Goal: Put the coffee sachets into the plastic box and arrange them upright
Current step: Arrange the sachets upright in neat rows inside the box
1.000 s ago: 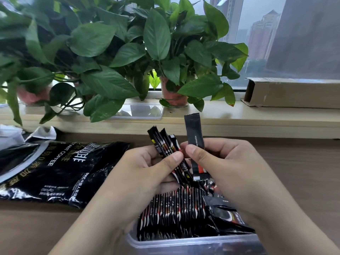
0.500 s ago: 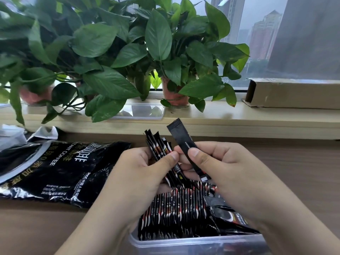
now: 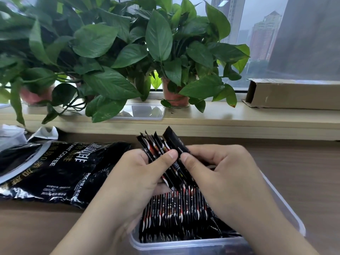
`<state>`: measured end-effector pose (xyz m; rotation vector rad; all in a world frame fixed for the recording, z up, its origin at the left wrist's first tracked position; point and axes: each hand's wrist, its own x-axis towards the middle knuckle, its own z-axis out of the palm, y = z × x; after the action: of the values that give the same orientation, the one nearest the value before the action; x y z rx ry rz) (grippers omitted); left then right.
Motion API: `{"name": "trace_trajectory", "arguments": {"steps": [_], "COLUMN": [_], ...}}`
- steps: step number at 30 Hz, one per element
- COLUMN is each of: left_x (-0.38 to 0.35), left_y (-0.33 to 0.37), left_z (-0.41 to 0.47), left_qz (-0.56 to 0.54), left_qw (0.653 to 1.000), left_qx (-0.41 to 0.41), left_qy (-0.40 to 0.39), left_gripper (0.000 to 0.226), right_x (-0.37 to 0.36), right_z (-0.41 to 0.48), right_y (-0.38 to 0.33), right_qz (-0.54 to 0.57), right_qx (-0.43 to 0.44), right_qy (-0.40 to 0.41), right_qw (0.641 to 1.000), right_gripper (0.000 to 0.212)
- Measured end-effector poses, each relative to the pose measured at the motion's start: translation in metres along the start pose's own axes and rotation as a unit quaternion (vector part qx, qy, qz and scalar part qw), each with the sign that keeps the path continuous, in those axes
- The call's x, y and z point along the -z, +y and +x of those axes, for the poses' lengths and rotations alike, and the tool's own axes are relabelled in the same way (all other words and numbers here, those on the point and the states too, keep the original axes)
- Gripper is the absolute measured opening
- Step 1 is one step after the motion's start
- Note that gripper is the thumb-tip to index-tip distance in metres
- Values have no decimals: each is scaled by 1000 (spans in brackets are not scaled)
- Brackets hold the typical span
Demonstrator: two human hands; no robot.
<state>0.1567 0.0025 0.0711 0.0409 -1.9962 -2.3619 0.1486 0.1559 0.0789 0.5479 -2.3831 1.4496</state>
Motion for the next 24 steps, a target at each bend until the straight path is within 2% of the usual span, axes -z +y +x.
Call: {"name": "trace_trajectory", "arguments": {"steps": [4,8,13,15,17,21,24], "left_x": [4,4,1,2,2,2,4], "left_y": [-3,-3,-1,-2,-3,-1,3], "left_z": [4,4,3,5,5,1,-1], "left_qz": [-1,28,2,-20,-19,16,15], "left_qw": [1000,999,1000,1000,1000,999,999], "left_qx": [-10,-18,-10,0,-1,-6,-10], "left_qy": [14,1,-1,9,13,-27,-33], "left_gripper": [23,29,34,34,34,39,49], "right_x": [-1,5,8,7,4,-7,-13], "right_z": [1,3,5,4,3,-1,-5], "right_y": [3,5,8,10,9,4,2], "right_qz": [-45,-13,-3,-75,-160,-212,-279], "right_qx": [44,30,37,73,109,131,139], "right_qy": [-50,-95,-38,-3,-8,-110,-123], "right_qw": [997,995,999,995,981,962,942], "right_gripper": [16,20,21,19,19,43,63]}}
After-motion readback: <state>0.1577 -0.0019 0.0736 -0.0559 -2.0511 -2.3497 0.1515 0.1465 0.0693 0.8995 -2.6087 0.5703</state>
